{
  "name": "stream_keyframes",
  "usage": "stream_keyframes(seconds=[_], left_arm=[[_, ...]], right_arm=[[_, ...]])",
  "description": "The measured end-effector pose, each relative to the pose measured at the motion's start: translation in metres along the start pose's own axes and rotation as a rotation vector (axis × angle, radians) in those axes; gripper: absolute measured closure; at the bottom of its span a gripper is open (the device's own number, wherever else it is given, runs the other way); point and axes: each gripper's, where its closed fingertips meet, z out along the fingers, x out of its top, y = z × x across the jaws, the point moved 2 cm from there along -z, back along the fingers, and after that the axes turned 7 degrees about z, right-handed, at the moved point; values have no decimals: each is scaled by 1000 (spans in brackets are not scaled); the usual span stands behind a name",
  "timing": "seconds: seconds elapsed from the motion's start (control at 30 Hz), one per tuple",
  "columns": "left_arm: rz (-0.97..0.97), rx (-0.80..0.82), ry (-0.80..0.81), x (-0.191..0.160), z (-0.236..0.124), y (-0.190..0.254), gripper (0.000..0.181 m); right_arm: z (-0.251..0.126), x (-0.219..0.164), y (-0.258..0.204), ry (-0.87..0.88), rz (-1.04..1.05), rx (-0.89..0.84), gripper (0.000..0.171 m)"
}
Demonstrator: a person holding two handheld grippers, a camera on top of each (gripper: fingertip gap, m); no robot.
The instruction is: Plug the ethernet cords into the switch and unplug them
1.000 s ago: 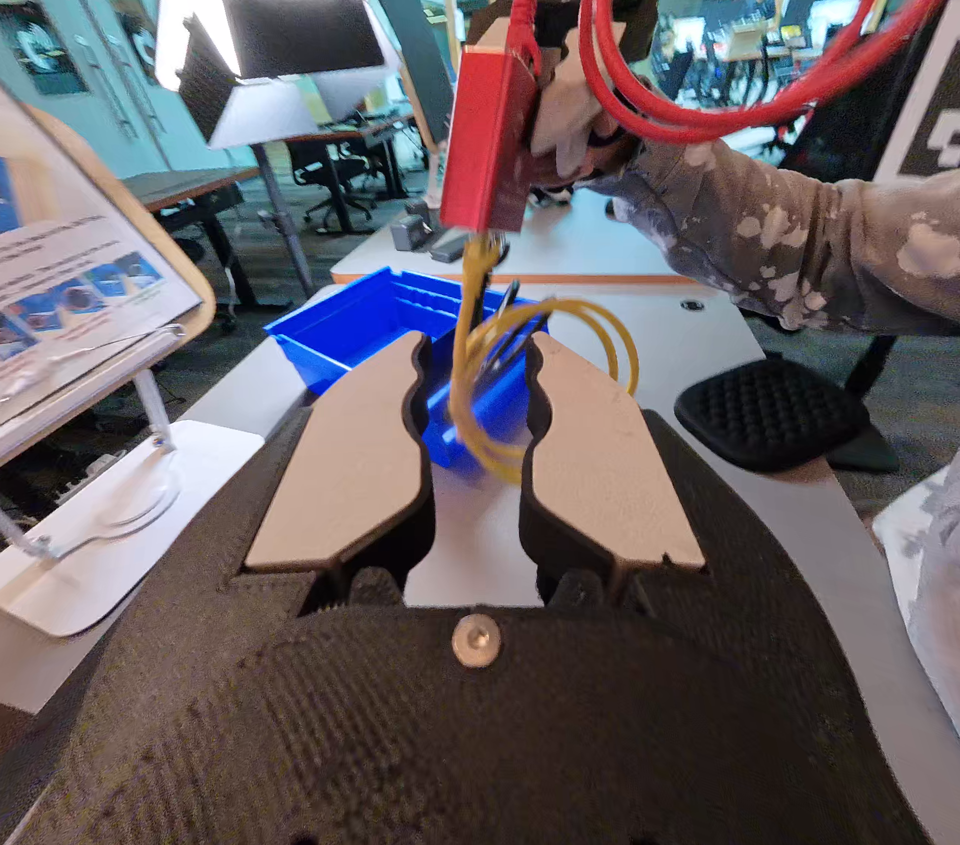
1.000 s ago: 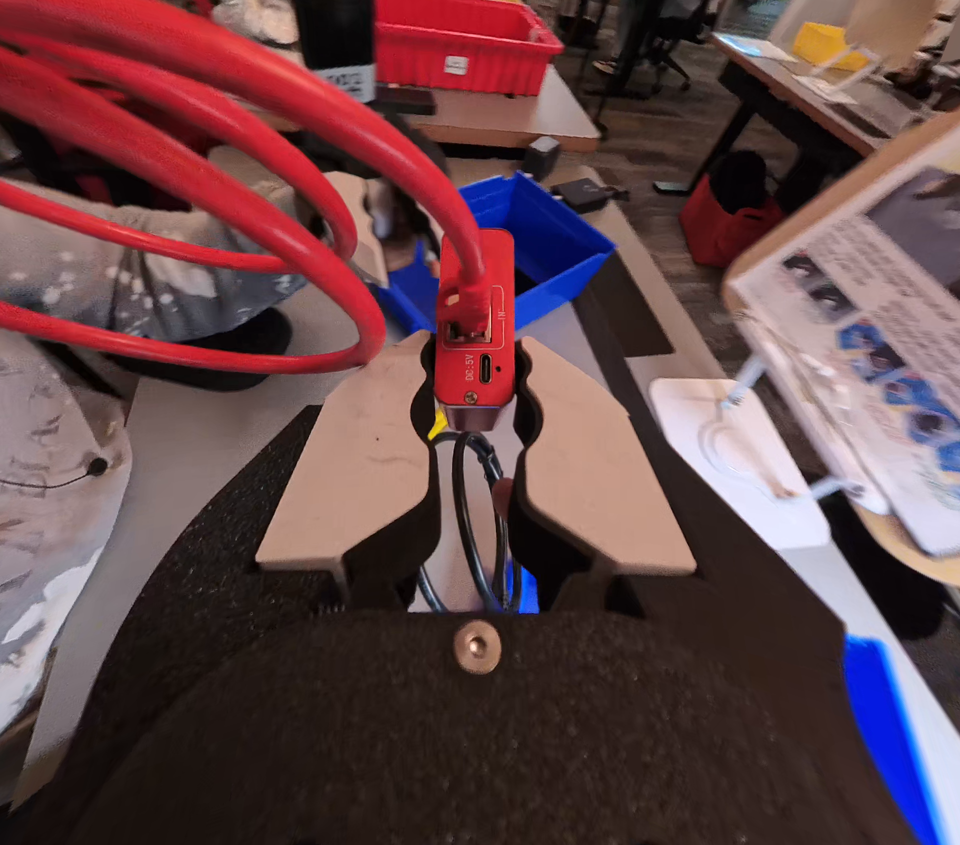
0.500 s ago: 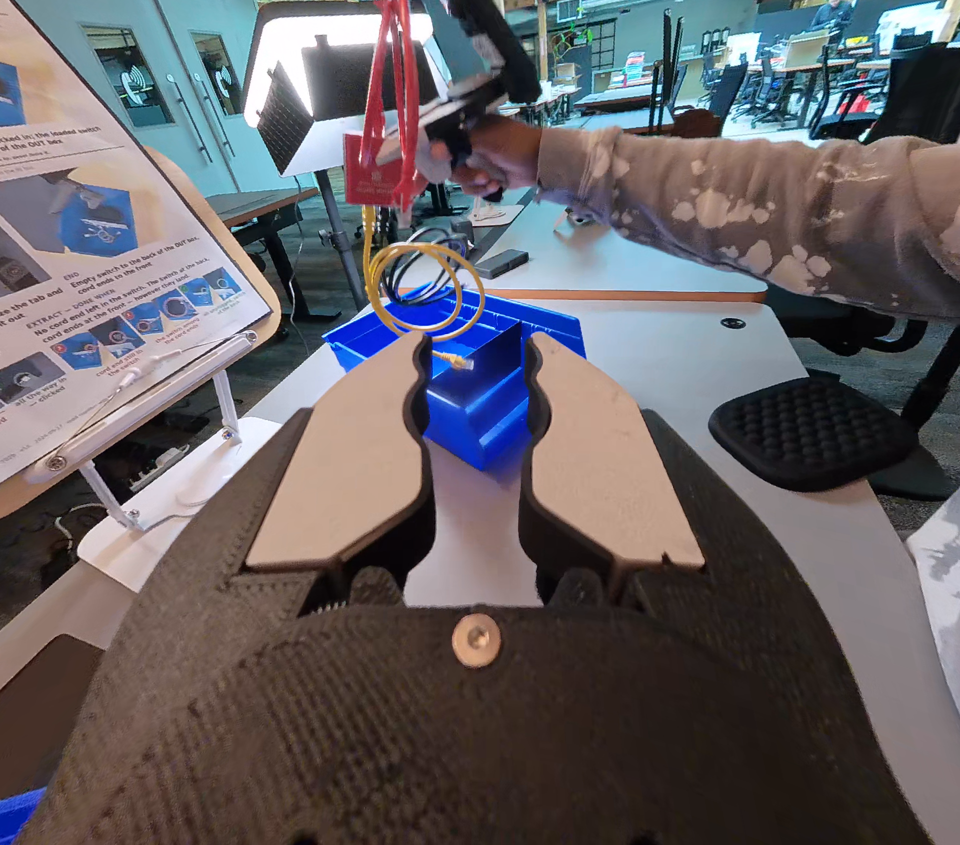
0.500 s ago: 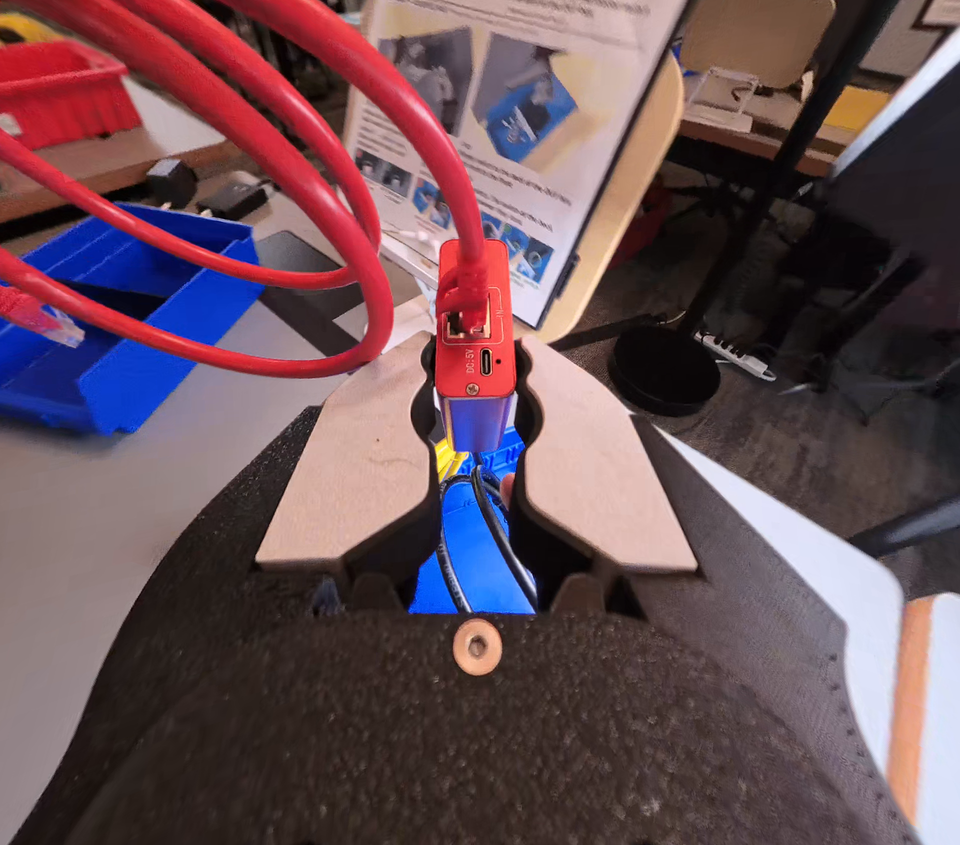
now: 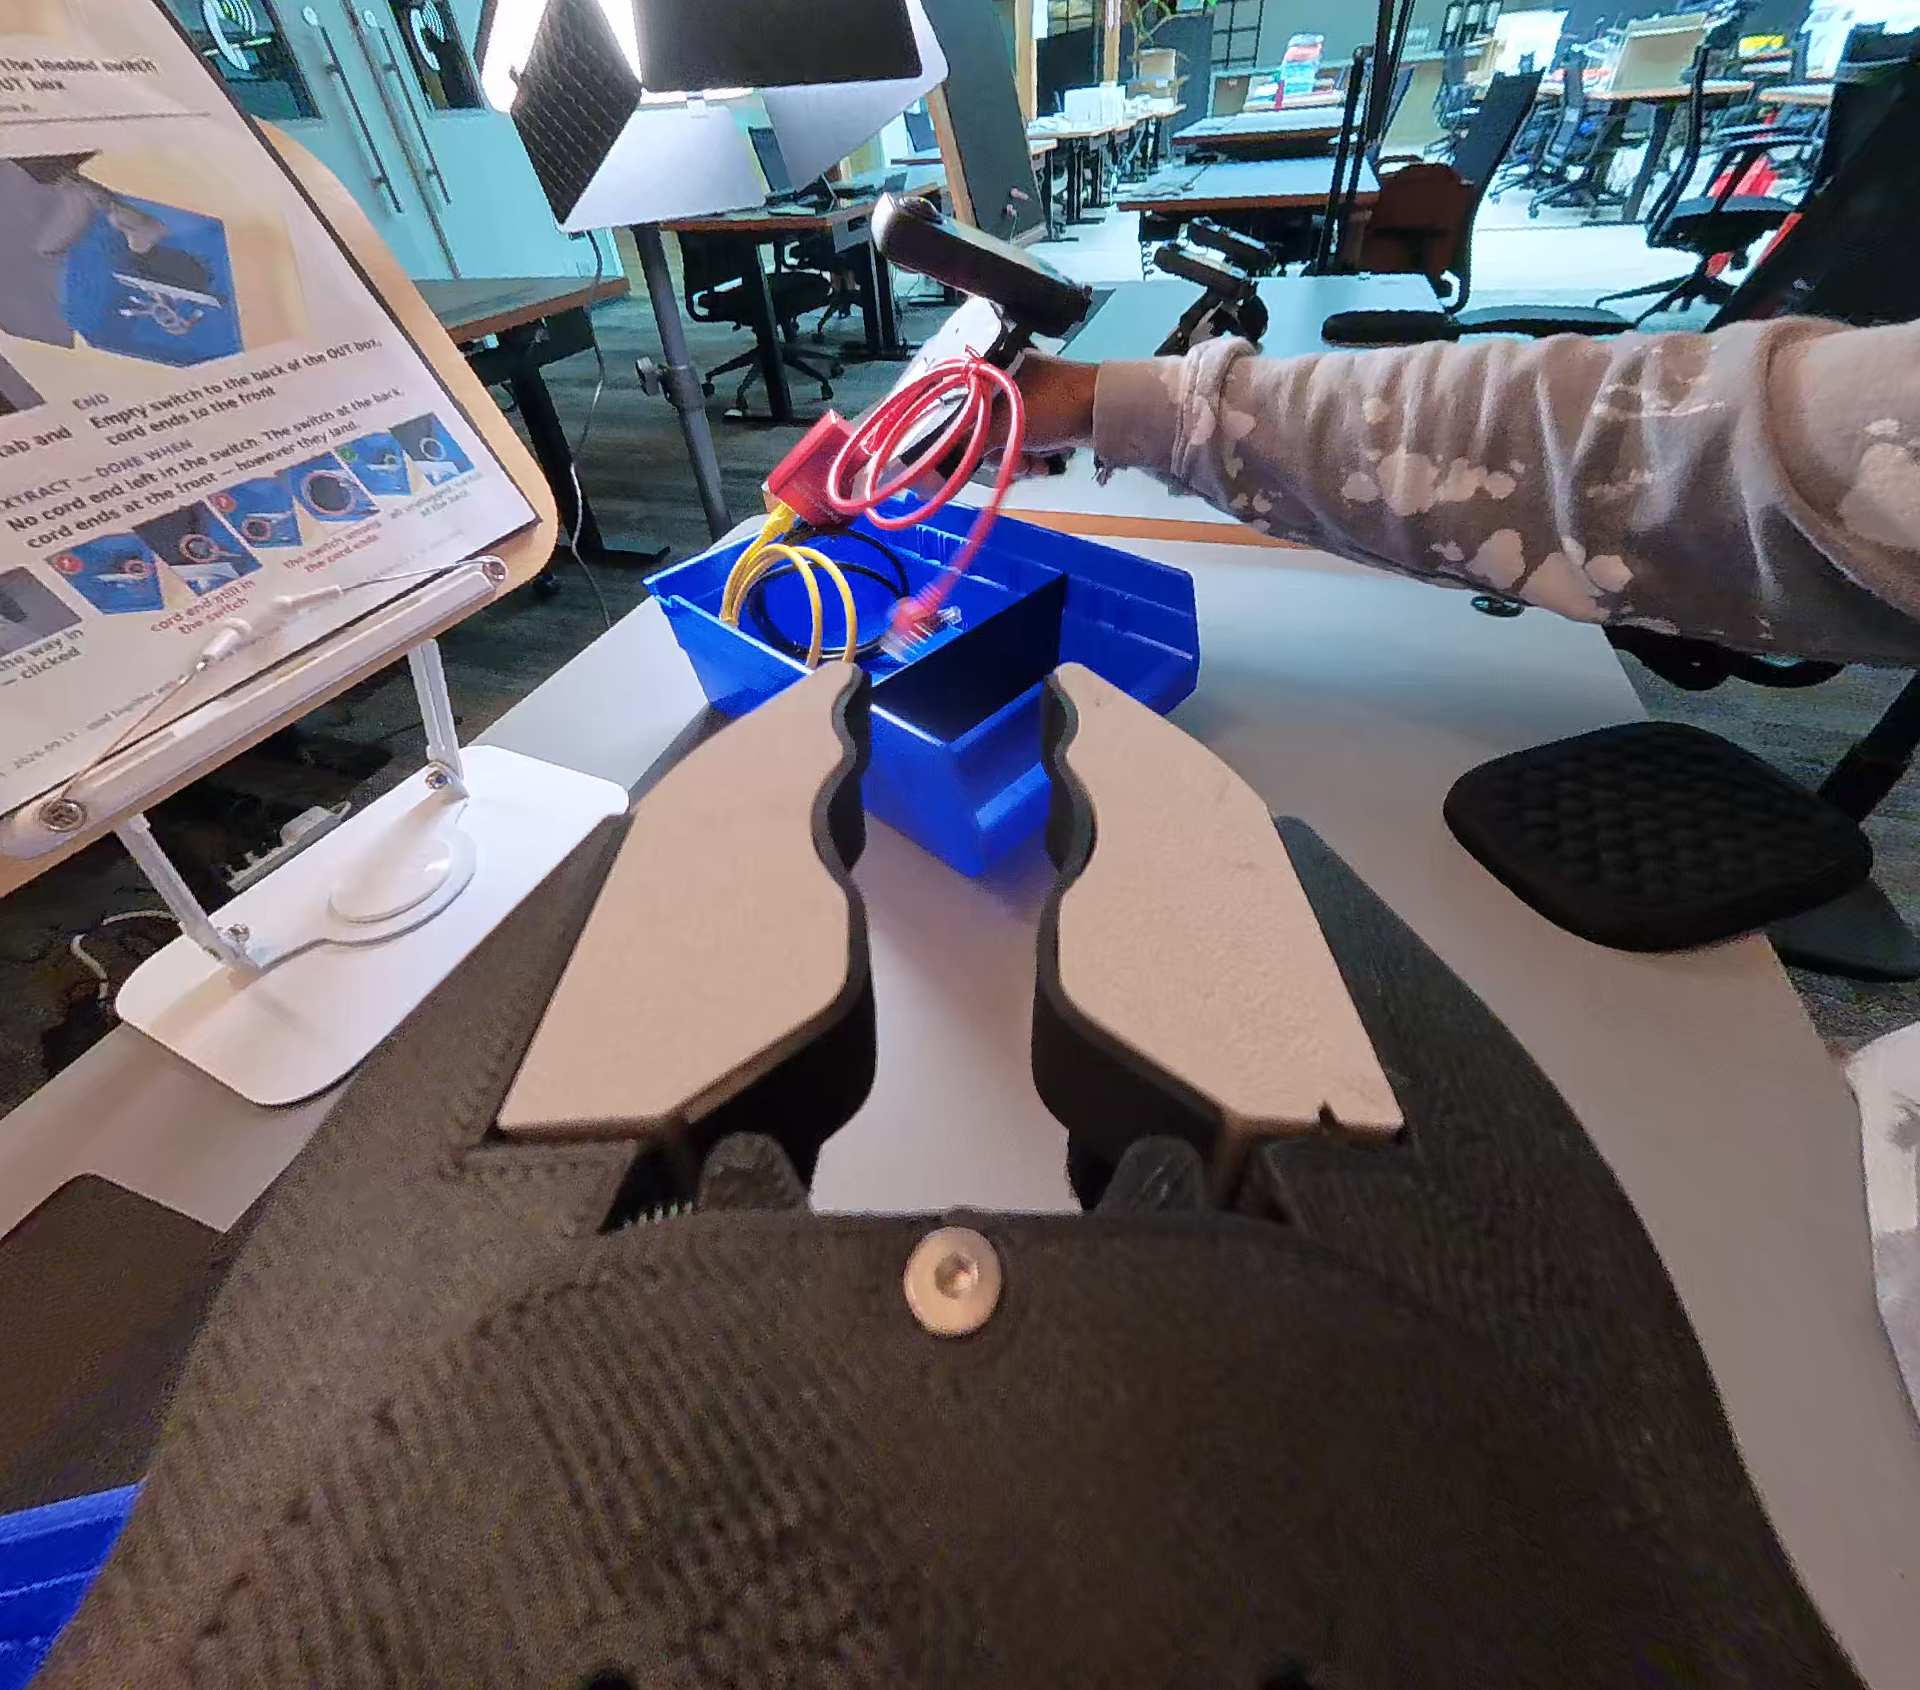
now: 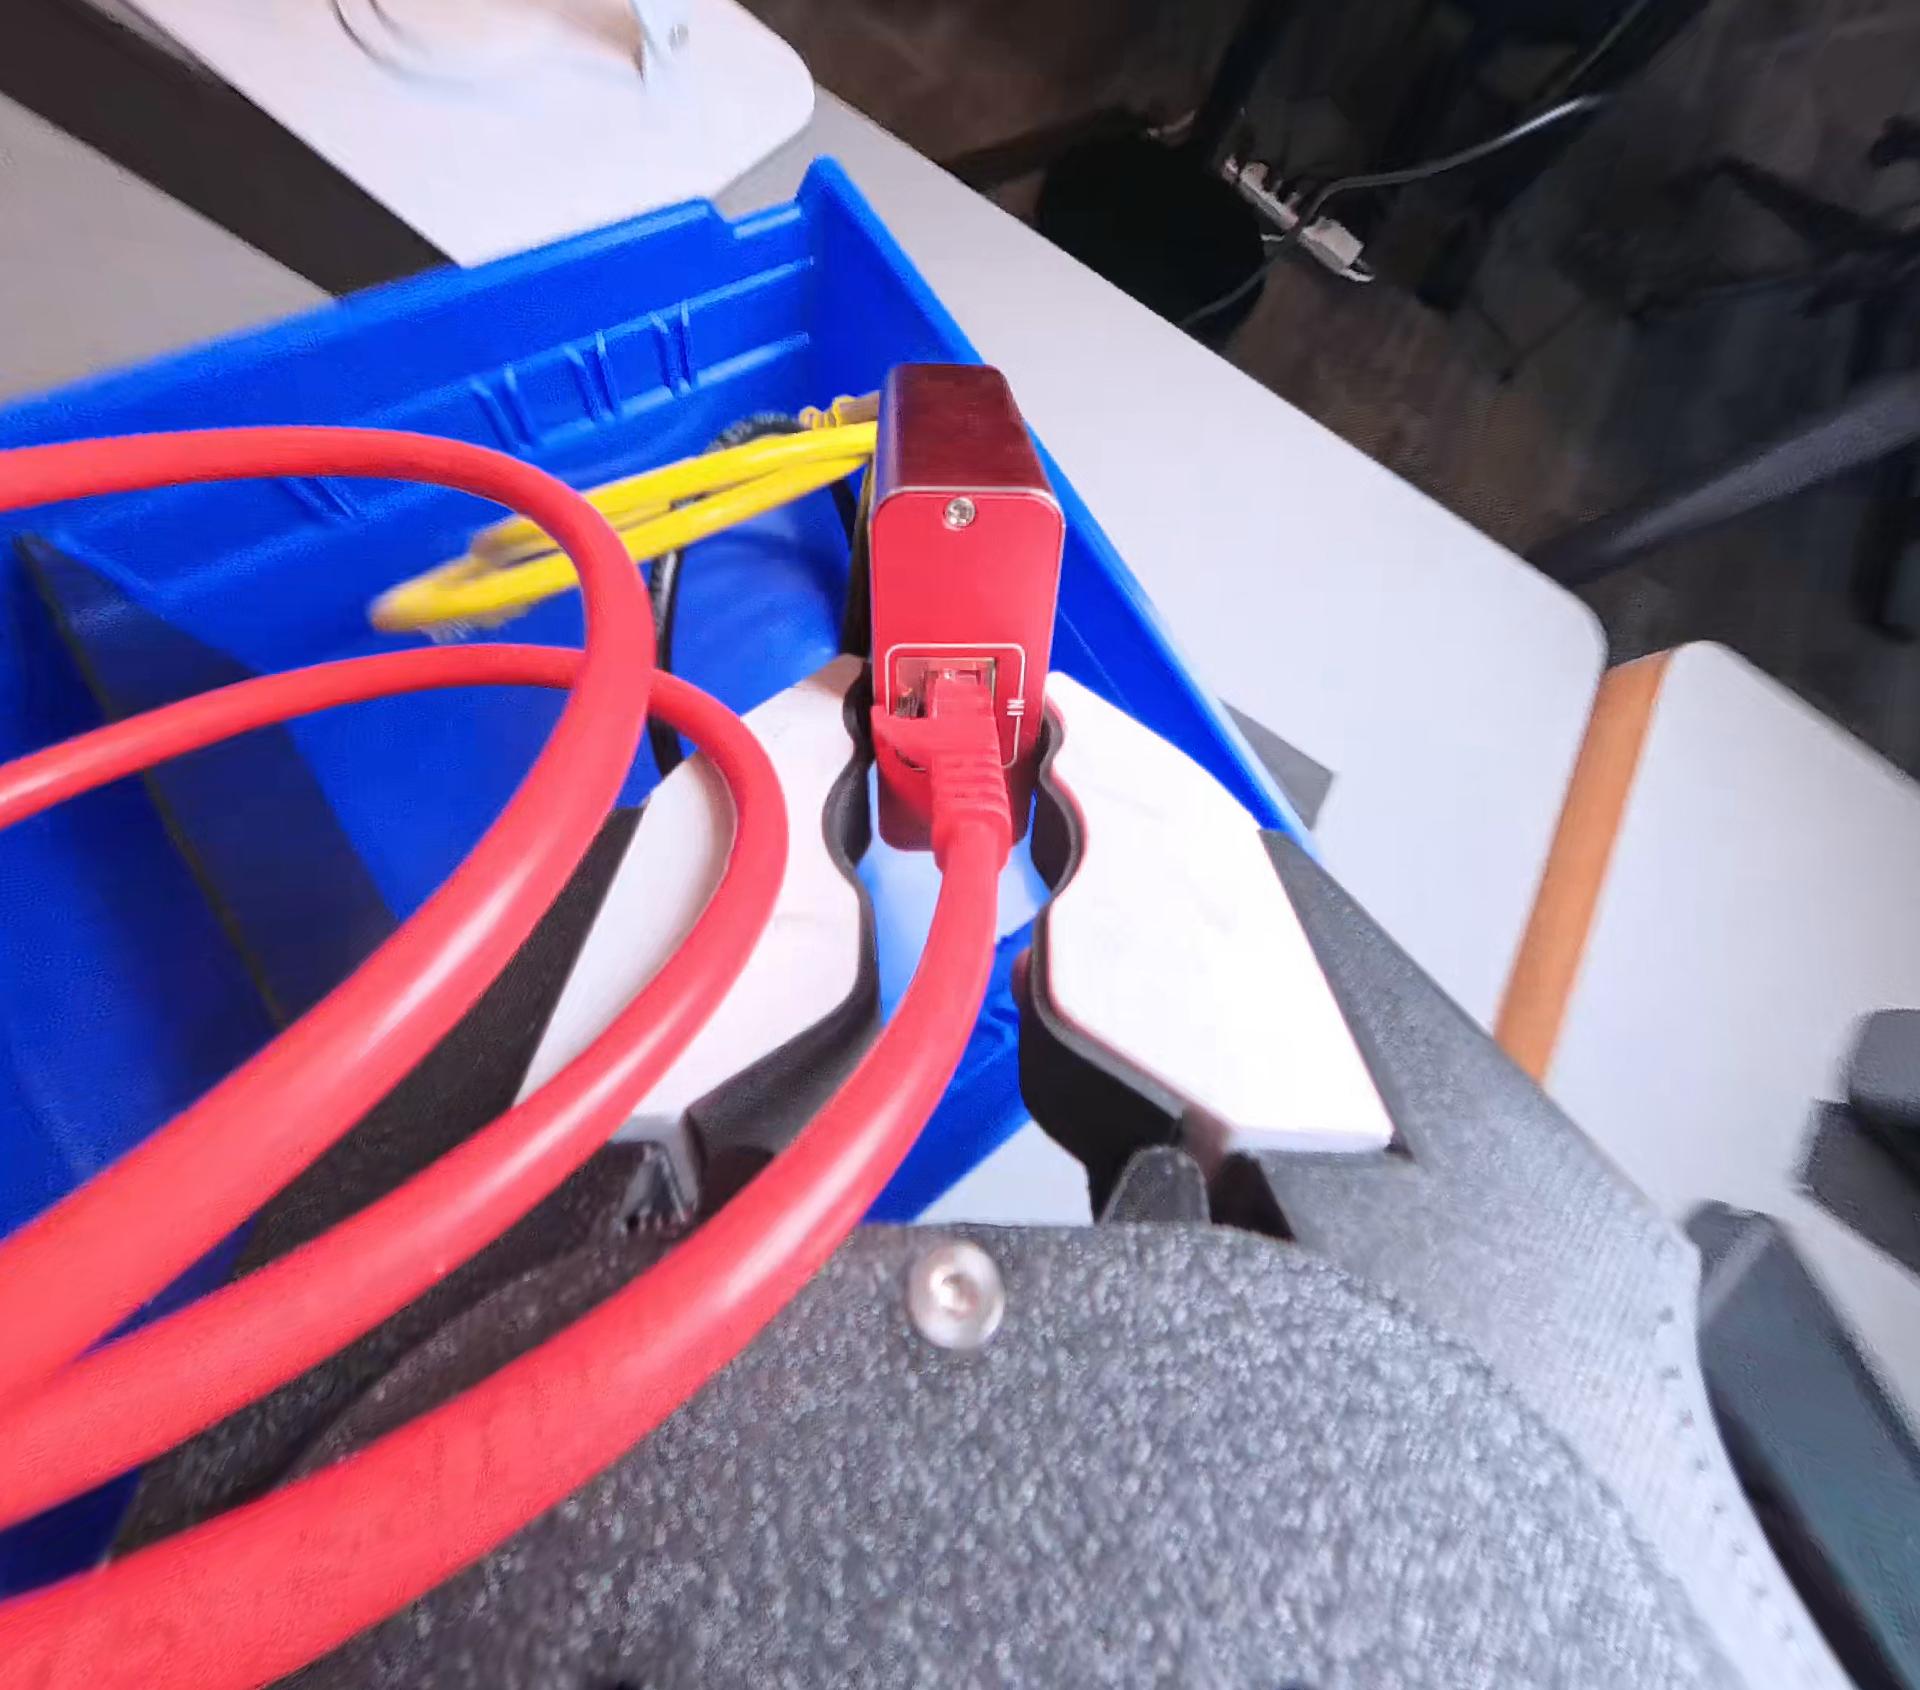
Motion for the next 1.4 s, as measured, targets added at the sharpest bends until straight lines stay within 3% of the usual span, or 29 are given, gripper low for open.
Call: stream_keyframes(seconds=[0.3,0.5,0.6,0.7,0.8,1.03,1.17,1.3,1.4], left_arm=[[31,6,-42,-5,5,4,151],[41,4,-51,-4,6,7,151],[55,11,-61,-5,4,6,151],[46,12,-55,-5,3,4,151],[32,10,-54,-7,4,2,151],[37,4,-62,-7,6,4,151],[47,3,-74,-8,8,6,151],[41,-3,-78,-10,10,7,152],[48,-9,-85,-10,11,9,152]], right_arm=[[9,-9,-3,-112,-322,-114,143],[-2,-13,1,-216,103,120,143],[-9,-30,10,-335,93,105,134],[-19,-31,12,-282,116,125,122],[-42,-17,7,-173,150,182,121],[-78,-24,17,-150,167,105,130],[-95,-14,-15,-120,53,131,130],[-94,-34,-58,-330,-107,154,116],[-75,-45,-78,-413,-114,127,112]])
